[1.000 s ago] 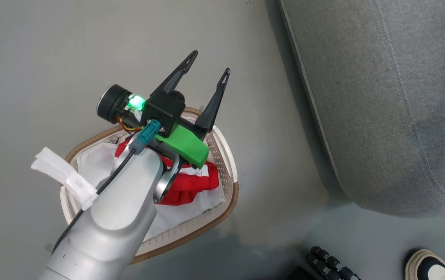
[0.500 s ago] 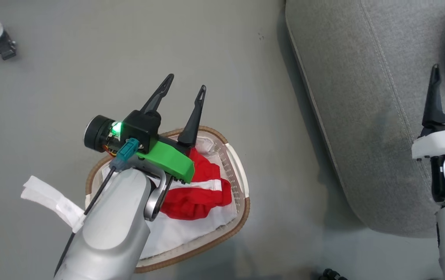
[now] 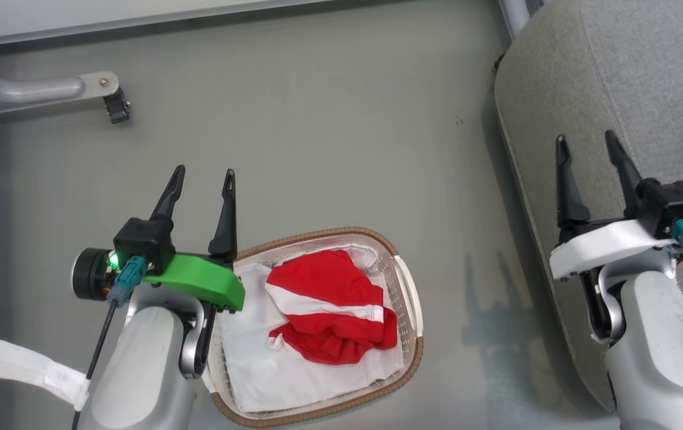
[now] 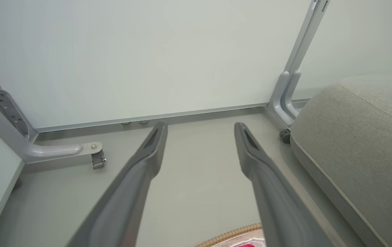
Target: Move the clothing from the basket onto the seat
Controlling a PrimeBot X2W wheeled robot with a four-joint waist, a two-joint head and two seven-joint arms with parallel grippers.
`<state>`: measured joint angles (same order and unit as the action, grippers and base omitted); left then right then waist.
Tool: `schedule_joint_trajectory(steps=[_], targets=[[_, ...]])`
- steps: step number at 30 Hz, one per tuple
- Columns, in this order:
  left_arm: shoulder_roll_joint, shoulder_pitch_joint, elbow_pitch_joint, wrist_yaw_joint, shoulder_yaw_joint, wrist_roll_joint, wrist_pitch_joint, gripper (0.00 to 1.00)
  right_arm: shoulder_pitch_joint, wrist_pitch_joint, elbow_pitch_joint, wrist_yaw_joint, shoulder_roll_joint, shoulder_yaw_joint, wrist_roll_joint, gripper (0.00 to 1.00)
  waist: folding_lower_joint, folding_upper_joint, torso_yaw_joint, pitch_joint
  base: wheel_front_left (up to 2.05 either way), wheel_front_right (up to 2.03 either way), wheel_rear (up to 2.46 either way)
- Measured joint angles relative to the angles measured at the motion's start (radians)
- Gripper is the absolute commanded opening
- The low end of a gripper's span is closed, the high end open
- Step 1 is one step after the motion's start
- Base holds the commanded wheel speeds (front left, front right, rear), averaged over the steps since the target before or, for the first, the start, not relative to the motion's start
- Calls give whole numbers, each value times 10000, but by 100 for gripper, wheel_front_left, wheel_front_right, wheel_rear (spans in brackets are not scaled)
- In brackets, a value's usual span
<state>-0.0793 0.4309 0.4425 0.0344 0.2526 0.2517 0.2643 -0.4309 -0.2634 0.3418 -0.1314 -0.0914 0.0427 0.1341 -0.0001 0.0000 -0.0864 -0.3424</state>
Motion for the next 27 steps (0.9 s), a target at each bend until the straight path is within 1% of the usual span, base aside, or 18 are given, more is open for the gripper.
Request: schedule_joint_trajectory(steps=[2,8,13,17,20,27], targets=[[21,-238,-8,2,-288,-115,0,100,164,0,138,0,150,-40,54,100,0,0,156,210,0,0,0],[105,-1030,-4,56,-1047,-508,0,100,602,0,380,0,330,-82,81,100,0,0,578,883,0,0,0],[171,-1683,-61,67,-1570,-798,0,100,933,0,493,0,395,-153,117,100,0,0,795,1357,0,0,0],[222,-2249,-268,84,-1923,-959,0,100,1256,0,616,0,403,-240,157,100,0,0,886,1709,0,0,0],[255,-2687,-445,-6,-2178,-1018,-2,100,1536,0,704,0,416,-360,261,100,0,0,905,1974,0,0,0],[276,-3300,-508,-81,-2389,-1076,0,100,1992,0,917,0,422,-642,412,100,0,0,899,2510,0,0,0]])
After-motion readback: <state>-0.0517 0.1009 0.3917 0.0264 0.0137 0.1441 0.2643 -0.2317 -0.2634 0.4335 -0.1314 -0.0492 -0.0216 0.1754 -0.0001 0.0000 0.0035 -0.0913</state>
